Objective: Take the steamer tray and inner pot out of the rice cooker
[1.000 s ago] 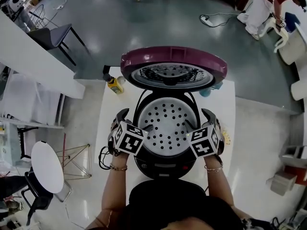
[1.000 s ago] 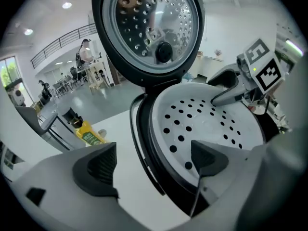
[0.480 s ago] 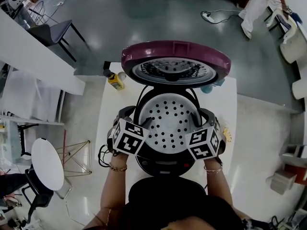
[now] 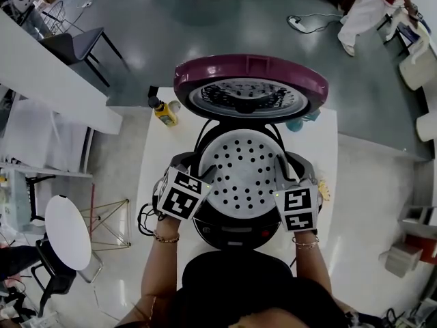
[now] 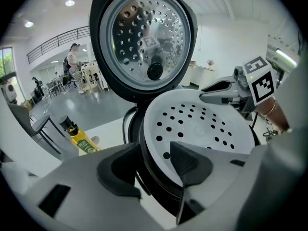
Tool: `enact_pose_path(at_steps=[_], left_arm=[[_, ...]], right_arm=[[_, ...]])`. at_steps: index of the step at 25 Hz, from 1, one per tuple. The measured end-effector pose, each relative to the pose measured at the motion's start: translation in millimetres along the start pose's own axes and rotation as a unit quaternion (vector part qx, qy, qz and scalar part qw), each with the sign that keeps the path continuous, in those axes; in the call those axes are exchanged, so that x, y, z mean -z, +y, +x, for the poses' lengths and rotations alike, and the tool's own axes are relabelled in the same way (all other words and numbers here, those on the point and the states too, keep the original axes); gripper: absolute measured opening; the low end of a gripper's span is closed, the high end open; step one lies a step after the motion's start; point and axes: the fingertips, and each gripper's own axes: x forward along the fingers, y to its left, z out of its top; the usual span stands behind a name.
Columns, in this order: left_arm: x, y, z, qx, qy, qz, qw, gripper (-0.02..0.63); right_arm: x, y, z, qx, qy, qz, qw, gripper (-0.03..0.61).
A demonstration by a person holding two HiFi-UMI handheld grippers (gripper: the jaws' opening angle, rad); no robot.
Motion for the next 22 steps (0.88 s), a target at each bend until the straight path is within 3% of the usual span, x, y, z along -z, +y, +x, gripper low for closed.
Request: enact_pose_path(at_steps=[6, 10, 16, 22], left_arm=[[-3, -3, 1, 0.006, -0.005, -0.026, 0.9996, 0.219], [-4, -1, -3, -0.003, -0.010, -0.026, 0.9996, 0.192], [-10, 2, -26, -0.043, -0.021, 0.015, 0.9987, 0.097], [-27, -8, -70, -0.007, -0.113, -0.043, 0.9926, 0.047]], right_arm=[[-19, -15, -20, -0.024, -0.107, 0.084, 0.990, 0.037], [-42, -9, -38, -0.036, -0.173, 0.082, 0.981, 0.032], [-71, 10, -57, -0.044, -0.230, 0.066, 0.970, 0.031], [-70, 11, -83, -0.036, -0.233, 0.076, 0.969, 0.031]])
